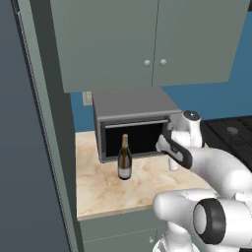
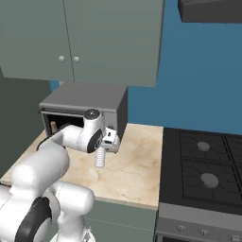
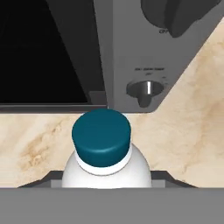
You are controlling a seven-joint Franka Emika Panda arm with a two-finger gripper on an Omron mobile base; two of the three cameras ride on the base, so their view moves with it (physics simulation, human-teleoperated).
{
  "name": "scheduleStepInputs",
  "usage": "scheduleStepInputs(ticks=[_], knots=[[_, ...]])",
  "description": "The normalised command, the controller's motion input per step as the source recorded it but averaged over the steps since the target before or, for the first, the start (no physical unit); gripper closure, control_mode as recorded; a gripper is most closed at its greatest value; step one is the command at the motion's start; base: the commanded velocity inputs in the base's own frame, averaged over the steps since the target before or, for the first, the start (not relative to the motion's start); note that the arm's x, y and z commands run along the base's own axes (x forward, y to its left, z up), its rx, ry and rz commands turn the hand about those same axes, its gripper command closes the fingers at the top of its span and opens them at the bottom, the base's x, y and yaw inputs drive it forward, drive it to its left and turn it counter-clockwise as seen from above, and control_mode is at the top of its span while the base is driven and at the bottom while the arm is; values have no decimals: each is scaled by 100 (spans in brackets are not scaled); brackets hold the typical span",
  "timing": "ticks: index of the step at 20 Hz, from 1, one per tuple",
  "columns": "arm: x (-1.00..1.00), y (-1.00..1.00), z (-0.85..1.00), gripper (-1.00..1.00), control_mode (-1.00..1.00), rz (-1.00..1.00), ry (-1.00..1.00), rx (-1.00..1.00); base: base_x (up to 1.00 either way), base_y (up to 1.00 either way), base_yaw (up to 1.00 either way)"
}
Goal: Move the drinks to the dining counter.
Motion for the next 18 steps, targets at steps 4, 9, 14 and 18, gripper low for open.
scheduleStepInputs(ticks=[4, 9, 14, 18], knots=[[-83, 11, 55, 100, -100, 0, -20, -5, 0, 0, 0], [-60, 9, 69, 100, -100, 0, -23, -3, 0, 0, 0], [-53, 5, 70, 100, -100, 0, -26, -2, 0, 0, 0], [-39, 3, 74, 100, -100, 0, -14, 0, 0, 0, 0]])
